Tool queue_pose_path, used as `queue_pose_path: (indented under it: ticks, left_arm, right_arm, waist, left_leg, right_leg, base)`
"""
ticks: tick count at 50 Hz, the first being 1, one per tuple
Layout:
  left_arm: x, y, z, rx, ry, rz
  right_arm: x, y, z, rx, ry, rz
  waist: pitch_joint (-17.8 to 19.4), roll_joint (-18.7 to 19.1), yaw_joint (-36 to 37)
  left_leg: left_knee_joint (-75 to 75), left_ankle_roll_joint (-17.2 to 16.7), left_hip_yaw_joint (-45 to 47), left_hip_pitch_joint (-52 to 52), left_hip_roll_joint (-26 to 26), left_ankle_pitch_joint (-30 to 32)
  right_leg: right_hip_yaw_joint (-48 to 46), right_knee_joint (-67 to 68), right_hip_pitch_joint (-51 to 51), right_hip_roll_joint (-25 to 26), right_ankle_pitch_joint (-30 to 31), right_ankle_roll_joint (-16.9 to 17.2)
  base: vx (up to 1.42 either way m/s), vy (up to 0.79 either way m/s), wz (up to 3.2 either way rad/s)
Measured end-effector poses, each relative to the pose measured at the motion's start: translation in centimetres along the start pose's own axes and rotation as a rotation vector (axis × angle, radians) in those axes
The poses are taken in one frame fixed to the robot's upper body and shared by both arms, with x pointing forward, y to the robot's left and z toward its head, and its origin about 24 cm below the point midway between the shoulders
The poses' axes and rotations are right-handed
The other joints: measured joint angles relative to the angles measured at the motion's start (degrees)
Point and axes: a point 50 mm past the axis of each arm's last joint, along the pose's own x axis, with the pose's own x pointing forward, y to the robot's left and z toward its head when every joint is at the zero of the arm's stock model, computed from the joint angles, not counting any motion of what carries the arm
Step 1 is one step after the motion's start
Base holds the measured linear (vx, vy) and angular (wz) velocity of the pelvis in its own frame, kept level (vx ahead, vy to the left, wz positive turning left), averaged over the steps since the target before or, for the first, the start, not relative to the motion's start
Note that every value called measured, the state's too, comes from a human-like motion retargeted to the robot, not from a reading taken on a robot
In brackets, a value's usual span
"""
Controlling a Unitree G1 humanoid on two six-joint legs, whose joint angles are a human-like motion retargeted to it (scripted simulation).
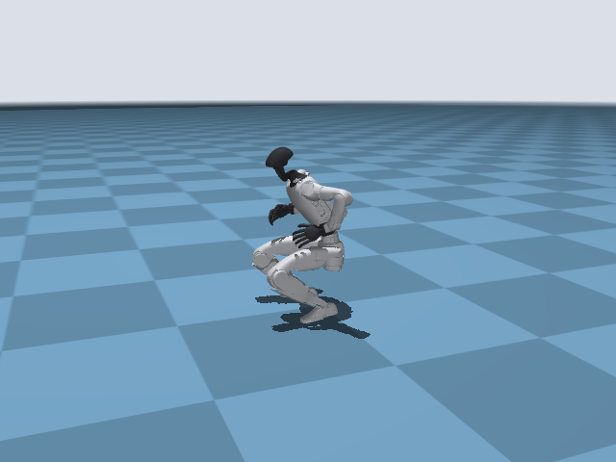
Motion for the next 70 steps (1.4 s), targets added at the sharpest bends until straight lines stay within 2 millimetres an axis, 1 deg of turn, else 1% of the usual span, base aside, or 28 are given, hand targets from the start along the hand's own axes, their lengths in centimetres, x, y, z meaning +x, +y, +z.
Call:
queue_pose_path:
  ticks: [3, 6, 8, 11, 13, 15, 18, 20, 22, 23, 25, 27, 30, 32, 34, 37, 39, 41, 44, 49, 53, 55, 57, 60, 62, 63, 65, 70]
  left_arm:
    - [-0.9, 0.5, -0.2, 0.033, 0.044, -0.009]
    - [-1.0, 1.0, -0.2, 0.064, 0.052, 0.008]
    - [-0.2, 1.1, -0.1, 0.066, 0.023, 0.035]
    - [1.7, 0.3, -0.3, 0.056, -0.029, 0.059]
    - [4.0, -1.2, -1.3, 0.037, -0.055, 0.05]
    - [7.2, -3.2, -2.4, -0.001, -0.084, 0.025]
    - [14.1, -6.3, -3.6, 0.006, -0.132, -0.017]
    - [16.1, -9.7, -6.4, 0.101, -0.02, -0.135]
    - [14.8, -13.2, -11.1, 0.278, 0.214, -0.331]
    - [13.2, -14.4, -13.5, 0.363, 0.357, -0.454]
    - [8.5, -15.9, -17.1, 0.447, 0.673, -0.695]
    - [3.9, -16.1, -18.7, 0.377, 0.933, -0.81]
    - [-1.7, -16.2, -19.1, 0.18, 1.121, -0.809]
    - [-4.0, -16.4, -18.8, 0.082, 1.137, -0.84]
    - [-5.5, -16.6, -18.5, 0.028, 1.146, -0.891]
    - [-7.2, -16.9, -18.1, -0.011, 1.179, -0.961]
    - [-7.2, -16.8, -18.2, -0.018, 1.198, -0.979]
    - [-6.7, -16.4, -18.6, -0.013, 1.212, -0.952]
    - [-5.1, -15.9, -18.9, -0.017, 1.205, -0.878]
    - [-2.2, -15.3, -19.1, -0.028, 1.12, -0.807]
    - [0.3, -14.1, -18.7, -0.012, 0.985, -0.834]
    - [2.6, -13.3, -18.2, 0.018, 0.887, -0.816]
    - [6.8, -12.0, -17.4, 0.081, 0.76, -0.749]
    - [12.9, -9.7, -16.2, 0.234, 0.637, -0.599]
    - [13.9, -8.9, -16.5, 0.331, 0.658, -0.556]
    - [13.7, -8.9, -16.9, 0.354, 0.688, -0.546]
    - [12.7, -9.5, -17.4, 0.355, 0.752, -0.551]
    - [9.4, -11.7, -17.9, 0.358, 0.776, -0.639]
  right_arm:
    - [-0.8, -0.6, 0.1, -0.026, 0.046, -0.03]
    - [-0.9, -1.3, 0.3, -0.052, 0.048, -0.065]
    - [-0.1, -1.7, 0.6, -0.066, 0.004, -0.081]
    - [1.8, -1.6, 0.9, -0.047, -0.081, -0.088]
    - [3.8, -0.9, 0.2, -0.012, -0.12, -0.065]
    - [6.0, 0.0, -1.3, 0.02, -0.141, -0.048]
    - [10.7, 2.1, -4.9, 0.029, -0.134, -0.055]
    - [12.1, 5.3, -9.6, -0.011, 0.035, 0.007]
    - [10.8, 9.7, -15.6, -0.1, 0.32, 0.153]
    - [9.4, 11.7, -18.2, -0.127, 0.489, 0.241]
    - [5.3, 14.5, -21.7, -0.102, 0.84, 0.388]
    - [1.1, 15.1, -23.1, -0.012, 1.092, 0.451]
    - [-4.2, 13.8, -23.8, 0.052, 1.277, 0.522]
    - [-6.9, 12.5, -24.1, -0.004, 1.322, 0.626]
    - [-8.7, 11.5, -24.4, -0.06, 1.37, 0.69]
    - [-10.6, 9.8, -25.0, -0.142, 1.457, 0.705]
    - [-10.7, 8.6, -25.4, -0.193, 1.487, 0.684]
    - [-10.3, 7.7, -25.7, -0.205, 1.493, 0.641]
    - [-9.1, 6.7, -25.9, -0.174, 1.47, 0.554]
    - [-5.8, 5.4, -25.9, -0.107, 1.346, 0.488]
    - [-2.8, 4.0, -25.6, -0.119, 1.224, 0.529]
    - [-0.5, 3.1, -25.1, -0.116, 1.144, 0.493]
    - [3.7, 1.8, -24.0, -0.135, 1.001, 0.407]
    - [9.7, 0.9, -21.6, -0.092, 0.788, 0.202]
    - [11.1, 1.7, -20.8, -0.091, 0.727, 0.143]
    - [11.0, 2.5, -20.8, -0.093, 0.724, 0.134]
    - [10.3, 4.8, -21.1, -0.087, 0.75, 0.158]
    - [7.2, 10.6, -21.7, -0.091, 0.815, 0.315]
  waist:
    - [0.0, 0.36, 0.16]
    - [0.0, 1.01, 0.7]
    - [0.0, 2.01, 1.39]
    - [0.0, 2.83, 1.42]
    - [0.0, 2.97, 1.27]
    - [0.0, 2.83, 1.4]
    - [-0.21, 0.73, 2.23]
    - [-7.16, -2.63, 2.29]
    - [-12.6, -4.57, 2.46]
    - [-15.0, -5.35, 2.27]
    - [-19.51, -6.5, 1.74]
    - [-22.61, -6.7, 1.25]
    - [-25.38, -6.05, 0.2]
    - [-27.33, -4.92, 0.27]
    - [-30.08, -3.7, 0.91]
    - [-32.92, -3.1, 0.87]
    - [-34.35, -2.43, 1.3]
    - [-34.98, -2.45, 1.79]
    - [-34.93, -2.86, 2.86]
    - [-35.16, -3.69, 3.92]
    - [-37.51, -4.57, 4.22]
    - [-38.18, -4.97, 4.67]
    - [-36.57, -5.16, 4.85]
    - [-31.06, -6.02, 4.84]
    - [-26.84, -5.79, 3.62]
    - [-24.8, -5.61, 2.98]
    - [-21.2, -5.5, 1.83]
    - [-14.95, -5.59, 1.34]
  left_leg:
    - [7.19, 0.36, -1.16, 0.0, -0.47, 0.0]
    - [12.07, 2.08, -1.63, 0.0, 0.23, 0.0]
    - [12.04, 4.35, -0.64, 0.0, 1.61, 0.0]
    - [7.79, 6.68, 0.95, 0.0, 2.37, 0.0]
    - [2.74, 7.22, 2.1, 0.0, 2.21, 0.0]
    - [-3.04, 7.52, 3.49, 0.0, 1.28, 0.0]
    - [-13.65, 7.59, 5.84, 0.56, -0.9, 0.3]
    - [-25.23, 7.14, 8.81, 4.44, -3.18, 2.15]
    - [-39.84, 5.44, 10.2, 14.72, -4.29, 4.54]
    - [-48.12, 4.09, 10.88, 20.65, -4.84, 6.51]
    - [-66.98, 0.99, 12.66, 33.66, -6.02, 14.04]
    - [-89.61, -1.29, 13.7, 48.67, -7.91, 29.27]
    - [-123.02, -2.67, 10.32, 70.0, -11.48, 55.73]
    - [-134.37, -4.46, 7.54, 77.75, -11.02, 59.42]
    - [-138.3, -6.86, 8.66, 80.67, -8.92, 55.25]
    - [-137.68, -8.06, 13.74, 83.61, -10.23, 51.21]
    - [-135.43, -8.16, 15.25, 83.92, -10.32, 52.65]
    - [-133.27, -7.41, 14.1, 84.11, -10.95, 54.08]
    - [-131.03, -6.65, 10.4, 84.47, -12.23, 55.32]
    - [-131.03, -7.75, 4.02, 85.48, -13.56, 56.02]
    - [-133.26, -8.03, 1.49, 85.5, -13.25, 60.79]
    - [-133.48, -7.93, 1.68, 85.34, -12.45, 60.79]
    - [-129.63, -6.17, 2.3, 84.38, -12.03, 48.04]
    - [-110.93, -2.13, 3.62, 78.76, -12.54, 18.38]
    - [-92.76, 1.36, 4.12, 72.56, -12.6, 7.95]
    - [-86.01, 2.79, 4.39, 70.21, -12.53, 6.33]
    - [-79.72, 4.06, 4.82, 68.05, -12.52, 6.31]
    - [-87.3, 1.81, 5.85, 70.64, -11.69, 10.04]
  right_leg:
    - [3.5, 7.64, 0.0, 0.35, 0.0, 1.06]
    - [6.5, 12.76, 0.0, 0.98, 0.0, 1.58]
    - [7.1, 12.69, 0.0, 1.34, 0.0, 1.19]
    - [4.27, 8.2, 0.0, -0.26, 0.0, -1.36]
    - [1.33, 2.87, 0.0, -1.85, 0.0, -2.95]
    - [-0.95, -3.03, 0.0, -3.34, 0.0, -3.6]
    - [-3.67, -12.55, 0.0, -5.28, 0.0, -4.24]
    - [-4.94, -21.82, 2.74, -7.02, 0.48, -4.32]
    - [-8.9, -36.56, 13.35, -7.12, 3.72, -3.33]
    - [-11.29, -45.1, 19.72, -7.13, 6.18, -2.38]
    - [-16.73, -64.66, 33.81, -6.94, 15.05, 0.59]
    - [-22.5, -88.88, 50.45, -5.44, 32.11, 4.41]
    - [-27.31, -125.45, 74.35, -1.69, 63.18, 10.11]
    - [-27.58, -135.21, 81.86, 0.46, 70.34, 14.98]
    - [-28.41, -138.21, 84.65, 3.28, 67.98, 15.51]
    - [-27.37, -136.97, 88.04, 2.8, 61.24, 15.17]
    - [-23.98, -134.5, 88.01, 3.74, 60.18, 13.36]
    - [-20.85, -132.63, 88.04, 4.45, 61.73, 12.42]
    - [-19.05, -131.26, 88.46, 4.67, 64.47, 12.32]
    - [-17.02, -131.85, 89.19, 3.93, 64.93, 12.73]
    - [-19.8, -133.55, 89.17, 2.57, 71.48, 14.22]
    - [-21.67, -133.11, 89.15, 2.15, 70.89, 14.36]
    - [-21.8, -128.54, 88.17, 1.57, 56.19, 12.31]
    - [-21.12, -110.21, 83.1, -0.83, 23.83, 9.17]
    - [-20.91, -92.95, 78.27, -3.03, 11.15, 4.71]
    - [-20.79, -85.87, 76.21, -4.03, 8.67, 2.57]
    - [-20.8, -77.53, 73.5, -5.59, 8.38, 0.19]
    - [-21.77, -84.56, 74.76, -4.52, 13.23, 3.13]
  base:
    - [-0.05, 0.01, 0.12]
    - [0.0, 0.0, 0.0]
    - [0.03, 0.02, -0.05]
    - [0.12, 0.02, -0.01]
    - [0.26, 0.02, 0.07]
    - [0.37, 0.02, 0.23]
    - [0.47, -0.04, 0.45]
    - [0.45, -0.09, 0.6]
    - [0.4, -0.03, -0.02]
    - [0.45, -0.01, -0.18]
    - [0.52, 0.0, -0.12]
    - [0.59, 0.01, 0.06]
    - [0.58, -0.01, 0.35]
    - [0.46, -0.08, 0.21]
    - [0.33, -0.1, 0.07]
    - [0.27, 0.13, 0.36]
    - [0.14, 0.05, 0.14]
    - [0.09, 0.03, 0.07]
    - [0.08, 0.03, 0.03]
    - [0.11, 0.03, -0.01]
    - [0.13, 0.02, -0.03]
    - [0.04, 0.01, -0.03]
    - [-0.06, 0.01, 0.0]
    - [-0.16, 0.0, 0.04]
    - [-0.12, 0.01, 0.28]
    - [-0.09, 0.02, 0.27]
    - [-0.06, 0.02, 0.12]
    - [-0.05, -0.02, -0.26]
